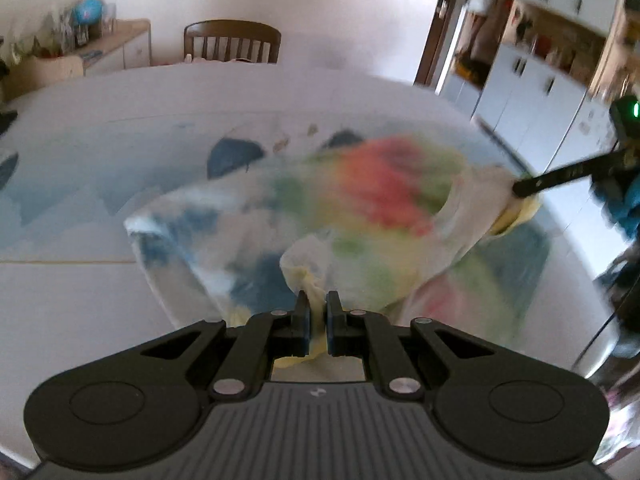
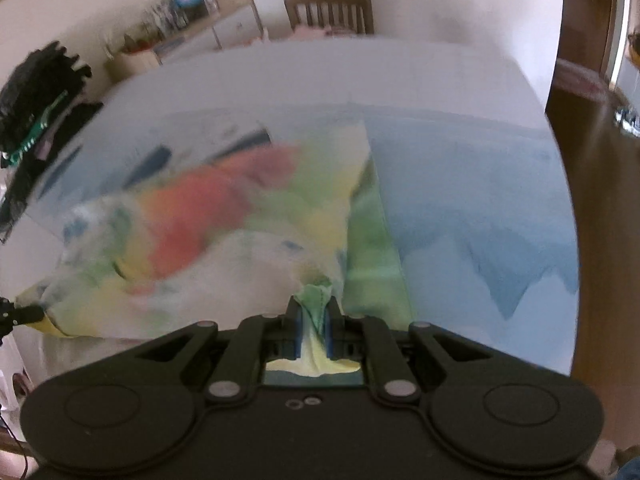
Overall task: Fold clothes
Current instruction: 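Lift the held hem edges with both grippers and fold the shirt over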
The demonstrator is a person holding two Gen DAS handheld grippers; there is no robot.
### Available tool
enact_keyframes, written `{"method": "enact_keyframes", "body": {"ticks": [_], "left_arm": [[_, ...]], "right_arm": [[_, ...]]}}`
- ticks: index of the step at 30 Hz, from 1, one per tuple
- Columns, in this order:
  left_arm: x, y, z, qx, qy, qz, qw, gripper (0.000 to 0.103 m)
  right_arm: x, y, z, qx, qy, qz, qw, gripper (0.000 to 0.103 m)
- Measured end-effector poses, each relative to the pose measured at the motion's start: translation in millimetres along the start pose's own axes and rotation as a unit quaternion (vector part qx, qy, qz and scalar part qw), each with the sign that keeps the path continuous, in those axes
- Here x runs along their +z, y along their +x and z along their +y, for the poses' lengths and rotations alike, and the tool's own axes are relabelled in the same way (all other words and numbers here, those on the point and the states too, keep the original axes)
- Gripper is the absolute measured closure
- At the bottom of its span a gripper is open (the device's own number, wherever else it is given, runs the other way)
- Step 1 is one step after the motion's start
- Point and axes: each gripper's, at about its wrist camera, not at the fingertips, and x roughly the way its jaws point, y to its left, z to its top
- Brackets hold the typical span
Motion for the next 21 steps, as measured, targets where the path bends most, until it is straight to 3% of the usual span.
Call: {"method": "enact_keyframes", "body": {"ticks": [2,6,10,12,18,21], "left_arm": [[-8,11,-4,0.016,0.003,0.015,0.9998,0.097],[-10,6,-11,0.043,0.005,0.004,0.9991,0.097],[-6,-28,-22,0.043,0.001,-0.035,0.9984,0.097],[-11,-43,-31,0.037,0.005,-0.042,0.9984,0.097],[-48,-26,-51,0.036,0.000,0.010,0.9993,0.097],[-61,-11,-51,0.040,0.009,0.032,0.9987,0.097]], "right_arm": [[-4,7,-4,0.006,-0.004,0.004,1.000,0.000],[-1,-7,-6,0.036,-0.016,-0.015,0.999,0.000],[-3,-43,-12,0.077,-0.026,-0.042,0.996,0.000],[-7,-51,-18,0.075,-0.041,-0.039,0.996,0.000],[-32,-10,-36,0.054,-0.047,0.030,0.997,0.000],[-34,-3,-37,0.064,-0.049,0.037,0.996,0.000]]}}
